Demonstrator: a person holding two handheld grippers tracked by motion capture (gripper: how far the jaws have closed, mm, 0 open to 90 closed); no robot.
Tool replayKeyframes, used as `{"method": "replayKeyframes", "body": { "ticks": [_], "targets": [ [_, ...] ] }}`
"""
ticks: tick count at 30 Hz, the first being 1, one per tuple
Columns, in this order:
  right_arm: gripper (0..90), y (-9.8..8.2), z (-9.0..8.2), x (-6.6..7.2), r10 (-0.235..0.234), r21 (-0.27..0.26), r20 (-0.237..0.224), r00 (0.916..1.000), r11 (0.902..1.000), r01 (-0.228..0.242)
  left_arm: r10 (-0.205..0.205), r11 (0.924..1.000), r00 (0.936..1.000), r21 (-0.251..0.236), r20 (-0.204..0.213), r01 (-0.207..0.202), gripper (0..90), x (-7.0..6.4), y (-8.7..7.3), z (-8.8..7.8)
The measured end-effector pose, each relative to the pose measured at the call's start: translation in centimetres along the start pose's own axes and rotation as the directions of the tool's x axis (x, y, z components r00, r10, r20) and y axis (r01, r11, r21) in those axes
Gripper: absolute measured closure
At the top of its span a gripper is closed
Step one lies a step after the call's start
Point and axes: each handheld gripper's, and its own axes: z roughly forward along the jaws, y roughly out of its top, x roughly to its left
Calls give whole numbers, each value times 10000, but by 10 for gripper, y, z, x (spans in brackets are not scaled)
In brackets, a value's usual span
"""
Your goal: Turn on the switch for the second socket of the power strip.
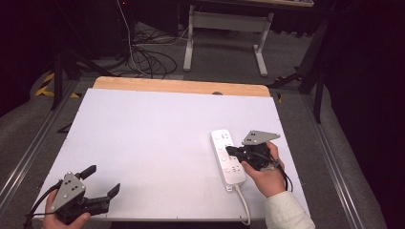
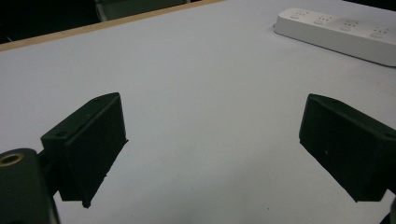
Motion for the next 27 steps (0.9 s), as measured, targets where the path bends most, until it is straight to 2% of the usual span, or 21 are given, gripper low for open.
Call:
{"method": "replayKeyframes", "body": {
  "ticks": [6,14,27],
  "targets": [
    [900,-1,15,-5,156,554,-32,9999,9983,-154,5,10000,10000,14,1,-5,79,0,0,0],
    [900,-3,27,-6,235,1195,-52,9997,9926,-227,12,10000,10000,13,-20,-12,79,1,0,0],
    [900,-6,39,-6,195,1862,-76,9998,9824,-178,17,10000,10000,47,-17,-16,79,1,0,0]
  ]
}}
